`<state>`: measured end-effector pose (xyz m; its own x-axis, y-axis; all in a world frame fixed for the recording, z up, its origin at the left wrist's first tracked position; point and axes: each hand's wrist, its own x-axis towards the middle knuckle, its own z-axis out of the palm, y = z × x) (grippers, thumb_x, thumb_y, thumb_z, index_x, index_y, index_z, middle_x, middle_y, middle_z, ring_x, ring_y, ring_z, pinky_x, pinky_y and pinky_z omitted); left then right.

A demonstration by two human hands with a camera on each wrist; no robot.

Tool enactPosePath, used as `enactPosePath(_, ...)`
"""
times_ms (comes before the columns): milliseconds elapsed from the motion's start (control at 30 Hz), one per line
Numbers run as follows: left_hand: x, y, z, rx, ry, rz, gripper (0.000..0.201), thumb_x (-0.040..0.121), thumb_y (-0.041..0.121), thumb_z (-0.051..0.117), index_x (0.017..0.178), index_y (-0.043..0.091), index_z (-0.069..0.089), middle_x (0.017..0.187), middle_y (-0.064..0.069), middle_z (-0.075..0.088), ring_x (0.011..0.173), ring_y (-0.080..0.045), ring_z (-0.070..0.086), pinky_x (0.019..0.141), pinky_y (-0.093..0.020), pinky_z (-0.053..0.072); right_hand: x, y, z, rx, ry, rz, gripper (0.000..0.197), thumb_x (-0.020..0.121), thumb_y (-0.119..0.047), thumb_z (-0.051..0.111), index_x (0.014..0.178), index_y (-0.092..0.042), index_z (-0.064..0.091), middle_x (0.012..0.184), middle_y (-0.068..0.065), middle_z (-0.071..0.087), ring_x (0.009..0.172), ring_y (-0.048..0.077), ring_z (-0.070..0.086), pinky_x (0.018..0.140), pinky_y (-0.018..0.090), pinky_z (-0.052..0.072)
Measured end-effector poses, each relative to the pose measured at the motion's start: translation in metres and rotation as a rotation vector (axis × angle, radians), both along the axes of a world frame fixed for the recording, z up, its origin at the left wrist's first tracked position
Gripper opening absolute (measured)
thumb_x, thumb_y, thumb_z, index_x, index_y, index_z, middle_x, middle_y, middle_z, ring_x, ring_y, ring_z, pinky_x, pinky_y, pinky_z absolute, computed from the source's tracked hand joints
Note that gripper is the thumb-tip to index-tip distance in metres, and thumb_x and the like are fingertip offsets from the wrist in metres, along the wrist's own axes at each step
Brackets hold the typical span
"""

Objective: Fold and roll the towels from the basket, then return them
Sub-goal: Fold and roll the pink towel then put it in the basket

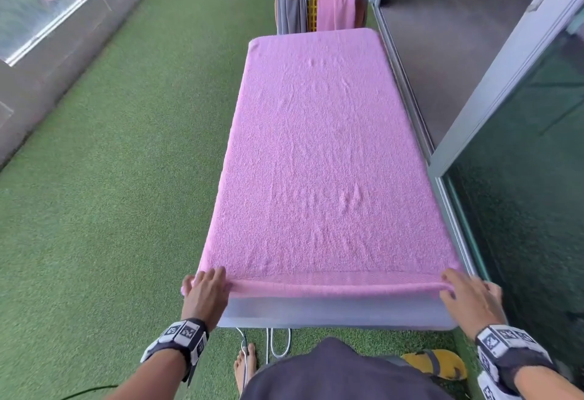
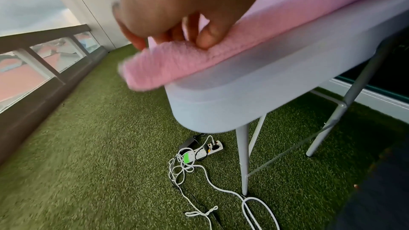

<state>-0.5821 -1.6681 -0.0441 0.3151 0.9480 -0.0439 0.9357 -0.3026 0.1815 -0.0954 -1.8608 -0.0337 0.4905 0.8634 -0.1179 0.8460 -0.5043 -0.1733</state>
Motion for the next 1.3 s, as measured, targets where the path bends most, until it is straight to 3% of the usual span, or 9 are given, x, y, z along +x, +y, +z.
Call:
enactPosePath(200, 0.002, -0.007, -0.010, 0.021, -0.152, -0.143, 0.054, 0.052, -0.019, 0.060, 0.089, 0.017, 0.045, 0.082, 0.001, 0.051, 0.071, -0.016, 0.042, 0.059, -0.033, 0.049, -0.011, 0.006, 0.000, 0.020, -0.016, 0.190, 0.047, 0.057, 0.002, 0.075, 0.075, -0.029, 0.045, 0.076, -0.007, 0.045, 0.071, 0.018, 0.048, 0.064, 0.033, 0.040)
enactPosePath(433, -0.009, -0.003, -0.025, 0.067, -0.218, -0.146, 0.035, 0.070, -0.008, 0.056, 0.096, 0.015, 0.058, 0.092, -0.001, 0.064, 0.083, -0.016, 0.050, 0.073, -0.033, 0.048, -0.004, 0.008, -0.005, 0.040, 0.140, 0.095, 0.038, 0.075, 0.005, 0.067, 0.106, -0.017, 0.070, 0.107, -0.002, 0.066, 0.102, 0.022, 0.059, 0.095, 0.043, 0.047)
enactPosePath(533, -0.005, -0.003, -0.009, 0.057, -0.146, -0.117, 0.024, 0.073, -0.001, 0.064, 0.081, 0.021, 0.064, 0.079, 0.007, 0.067, 0.071, -0.014, 0.058, 0.069, -0.034, 0.048, -0.003, 0.010, -0.001, 0.059, 0.079, 0.098, 0.028, 0.069, 0.003, 0.072, 0.087, -0.018, 0.075, 0.087, -0.004, 0.070, 0.083, 0.021, 0.062, 0.079, 0.040, 0.050)
enactPosePath(633, 0.000, 0.002, 0.003, 0.022, -0.068, -0.093, 0.016, 0.086, 0.023, 0.043, 0.077, 0.028, 0.055, 0.064, 0.012, 0.058, 0.058, -0.010, 0.051, 0.070, -0.037, 0.043, -0.009, 0.015, 0.011, -0.022, 0.015, 0.141, 0.022, 0.077, -0.012, 0.069, 0.074, -0.033, 0.062, 0.075, -0.012, 0.066, 0.070, 0.013, 0.052, 0.075, 0.034, 0.036)
enactPosePath(733, 0.003, 0.011, 0.005, 0.068, -0.094, -0.035, 0.021, 0.075, 0.007, 0.053, 0.094, 0.017, 0.049, 0.078, 0.003, 0.049, 0.062, -0.014, 0.043, 0.062, -0.033, 0.044, -0.006, 0.018, 0.013, -0.018, 0.006, 0.103, 0.022, 0.082, -0.015, 0.061, 0.092, -0.034, 0.058, 0.087, -0.013, 0.057, 0.081, 0.011, 0.051, 0.079, 0.034, 0.035)
enactPosePath(867, 0.005, 0.006, -0.003, 0.082, -0.130, -0.158, 0.046, 0.058, -0.015, 0.057, 0.088, 0.016, 0.043, 0.079, 0.002, 0.046, 0.066, -0.014, 0.037, 0.056, -0.024, 0.038, -0.012, 0.017, 0.008, -0.064, 0.042, 0.204, 0.046, 0.059, 0.000, 0.077, 0.070, -0.030, 0.043, 0.071, -0.013, 0.043, 0.066, 0.012, 0.045, 0.062, 0.027, 0.036)
enactPosePath(1067, 0.007, 0.006, -0.006, 0.099, -0.186, -0.132, 0.036, 0.061, -0.014, 0.070, 0.087, 0.010, 0.063, 0.087, -0.003, 0.066, 0.081, -0.020, 0.053, 0.073, -0.030, 0.047, -0.007, 0.019, 0.004, -0.003, 0.140, 0.103, 0.038, 0.077, -0.004, 0.069, 0.112, -0.020, 0.065, 0.112, -0.006, 0.060, 0.106, 0.016, 0.056, 0.095, 0.036, 0.046)
enactPosePath(1167, 0.006, 0.011, -0.002, 0.037, -0.177, -0.113, 0.023, 0.072, -0.008, 0.061, 0.074, 0.014, 0.064, 0.073, 0.001, 0.066, 0.069, -0.020, 0.057, 0.062, -0.032, 0.051, -0.006, 0.024, 0.010, -0.018, 0.139, 0.091, 0.019, 0.086, -0.014, 0.055, 0.096, -0.024, 0.068, 0.096, -0.011, 0.063, 0.090, 0.013, 0.057, 0.080, 0.028, 0.043)
enactPosePath(1300, 0.009, 0.017, 0.004, -0.038, -0.141, -0.081, 0.013, 0.087, 0.009, 0.050, 0.081, 0.019, 0.055, 0.069, 0.004, 0.059, 0.059, -0.013, 0.049, 0.054, -0.020, 0.031, -0.006, 0.027, 0.018, -0.155, -0.010, 0.097, 0.007, 0.089, -0.029, 0.049, 0.087, -0.033, 0.054, 0.077, -0.014, 0.057, 0.075, 0.004, 0.051, 0.079, 0.028, 0.026)
